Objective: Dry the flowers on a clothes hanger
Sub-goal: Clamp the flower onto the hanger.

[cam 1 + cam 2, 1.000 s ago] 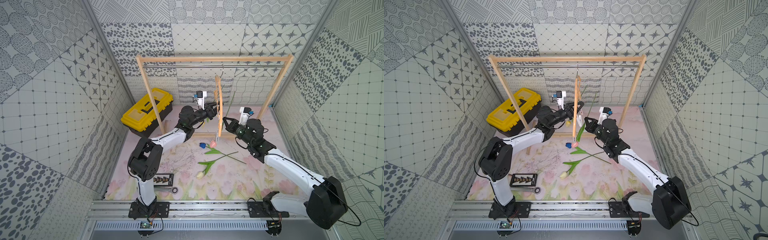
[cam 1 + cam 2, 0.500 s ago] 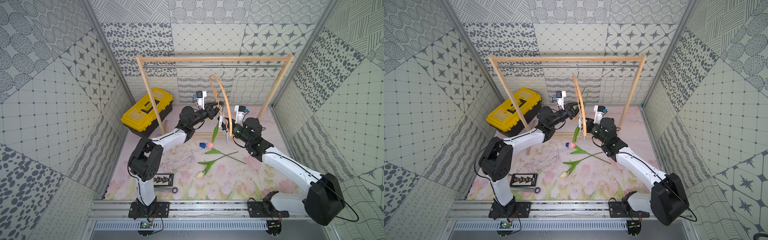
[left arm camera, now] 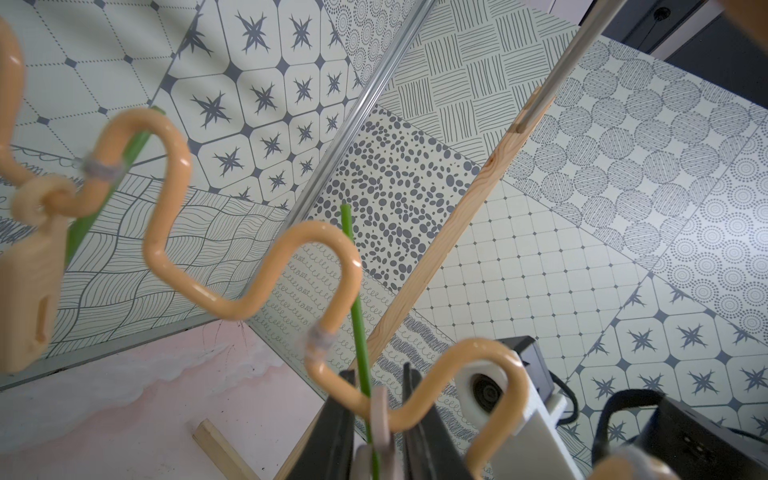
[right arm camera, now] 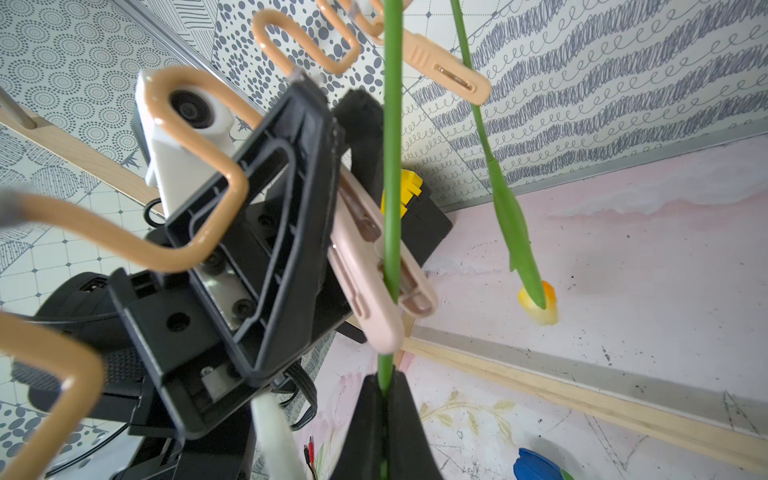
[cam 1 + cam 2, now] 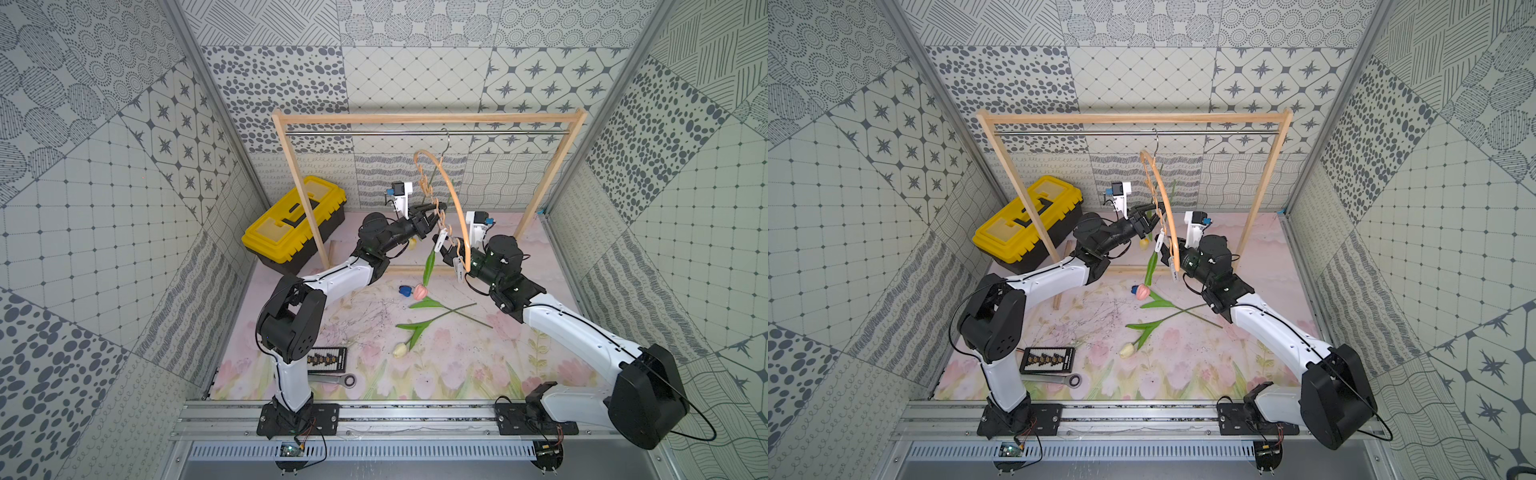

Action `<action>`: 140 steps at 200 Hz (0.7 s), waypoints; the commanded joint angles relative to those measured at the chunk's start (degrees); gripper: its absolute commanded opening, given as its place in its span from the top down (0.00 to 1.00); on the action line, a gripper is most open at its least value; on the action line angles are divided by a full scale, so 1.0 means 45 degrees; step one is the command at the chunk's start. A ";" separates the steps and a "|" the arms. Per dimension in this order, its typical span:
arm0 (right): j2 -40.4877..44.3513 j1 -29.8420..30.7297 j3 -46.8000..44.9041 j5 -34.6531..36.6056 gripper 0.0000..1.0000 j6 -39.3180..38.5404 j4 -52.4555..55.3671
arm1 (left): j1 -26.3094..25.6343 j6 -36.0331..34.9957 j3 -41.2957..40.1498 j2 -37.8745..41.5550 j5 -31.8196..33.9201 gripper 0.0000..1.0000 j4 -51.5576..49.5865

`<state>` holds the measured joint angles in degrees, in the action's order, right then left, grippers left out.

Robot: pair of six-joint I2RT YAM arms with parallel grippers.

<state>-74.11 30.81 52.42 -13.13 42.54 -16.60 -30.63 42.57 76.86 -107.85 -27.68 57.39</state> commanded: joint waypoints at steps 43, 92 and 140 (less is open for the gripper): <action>-0.0112 0.0141 0.0748 -0.0312 1.00 -0.0514 -0.0393 | -0.0087 0.0196 -0.0148 0.0041 -0.0332 0.61 0.0595; -0.0153 0.0103 0.0755 -0.0179 1.00 -0.0528 -0.0066 | -0.0050 -0.0278 -0.0556 0.0396 0.0093 0.38 0.0629; 0.0532 -0.0364 0.0994 0.1273 0.64 -0.0809 0.2929 | 0.0318 -0.0929 -0.1719 0.1261 0.0371 0.31 0.0101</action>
<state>-74.22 30.48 54.76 -12.23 40.93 -10.63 -30.35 42.48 72.40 -105.41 -26.61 57.36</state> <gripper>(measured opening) 0.248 0.679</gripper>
